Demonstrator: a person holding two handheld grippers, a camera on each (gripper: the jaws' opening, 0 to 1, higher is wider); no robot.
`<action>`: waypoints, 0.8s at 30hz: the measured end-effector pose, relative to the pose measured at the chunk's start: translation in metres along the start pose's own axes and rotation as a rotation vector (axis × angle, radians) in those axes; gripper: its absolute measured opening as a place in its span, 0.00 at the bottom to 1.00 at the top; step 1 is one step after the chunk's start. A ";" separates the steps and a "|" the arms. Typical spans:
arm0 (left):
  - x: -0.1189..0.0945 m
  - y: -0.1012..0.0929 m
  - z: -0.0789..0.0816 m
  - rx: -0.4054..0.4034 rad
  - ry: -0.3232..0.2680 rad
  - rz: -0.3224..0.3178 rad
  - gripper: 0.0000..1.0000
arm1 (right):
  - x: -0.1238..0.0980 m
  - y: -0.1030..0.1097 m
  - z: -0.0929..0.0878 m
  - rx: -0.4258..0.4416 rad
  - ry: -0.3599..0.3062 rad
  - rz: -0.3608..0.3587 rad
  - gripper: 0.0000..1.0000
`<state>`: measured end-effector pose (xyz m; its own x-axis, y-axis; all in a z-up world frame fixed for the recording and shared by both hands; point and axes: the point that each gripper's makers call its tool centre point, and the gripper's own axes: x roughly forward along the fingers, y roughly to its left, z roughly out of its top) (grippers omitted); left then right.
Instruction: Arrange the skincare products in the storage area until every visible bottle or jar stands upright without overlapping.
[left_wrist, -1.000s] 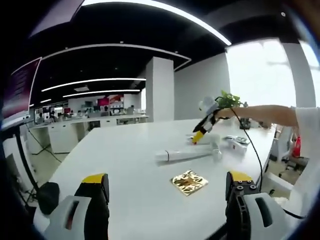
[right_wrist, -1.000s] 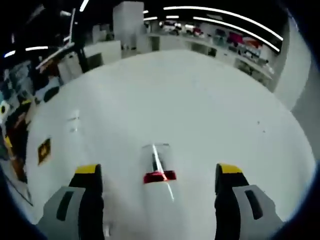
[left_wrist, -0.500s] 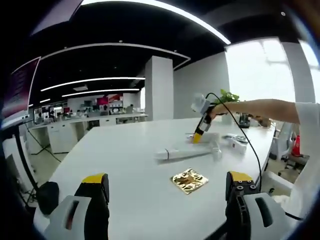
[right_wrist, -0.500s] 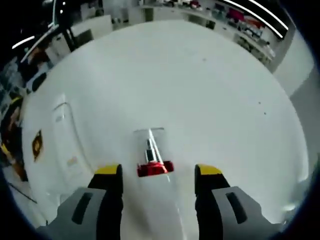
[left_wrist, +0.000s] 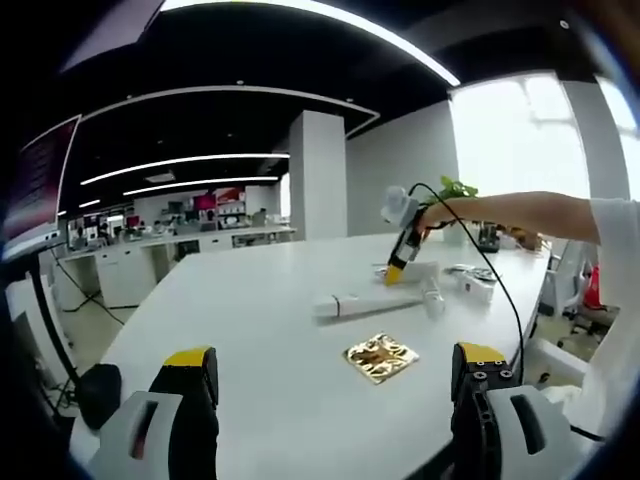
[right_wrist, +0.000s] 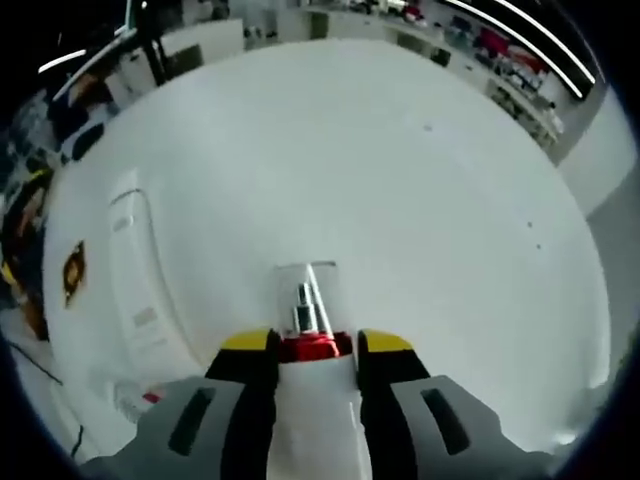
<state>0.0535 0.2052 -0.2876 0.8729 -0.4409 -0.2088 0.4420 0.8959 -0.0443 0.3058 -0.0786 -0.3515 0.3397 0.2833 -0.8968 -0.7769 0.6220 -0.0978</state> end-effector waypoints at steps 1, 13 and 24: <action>0.000 0.000 0.001 -0.002 -0.004 -0.001 0.99 | 0.000 0.000 0.000 0.003 -0.002 0.002 0.30; -0.001 0.003 0.002 -0.008 -0.006 0.009 0.99 | -0.001 -0.008 0.002 0.053 0.055 -0.019 0.28; -0.003 0.004 0.003 -0.004 -0.007 0.018 0.99 | -0.037 -0.015 0.036 0.138 -0.153 -0.021 0.28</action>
<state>0.0531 0.2098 -0.2841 0.8822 -0.4248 -0.2031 0.4251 0.9041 -0.0445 0.3238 -0.0723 -0.3013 0.4396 0.3706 -0.8181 -0.6926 0.7198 -0.0461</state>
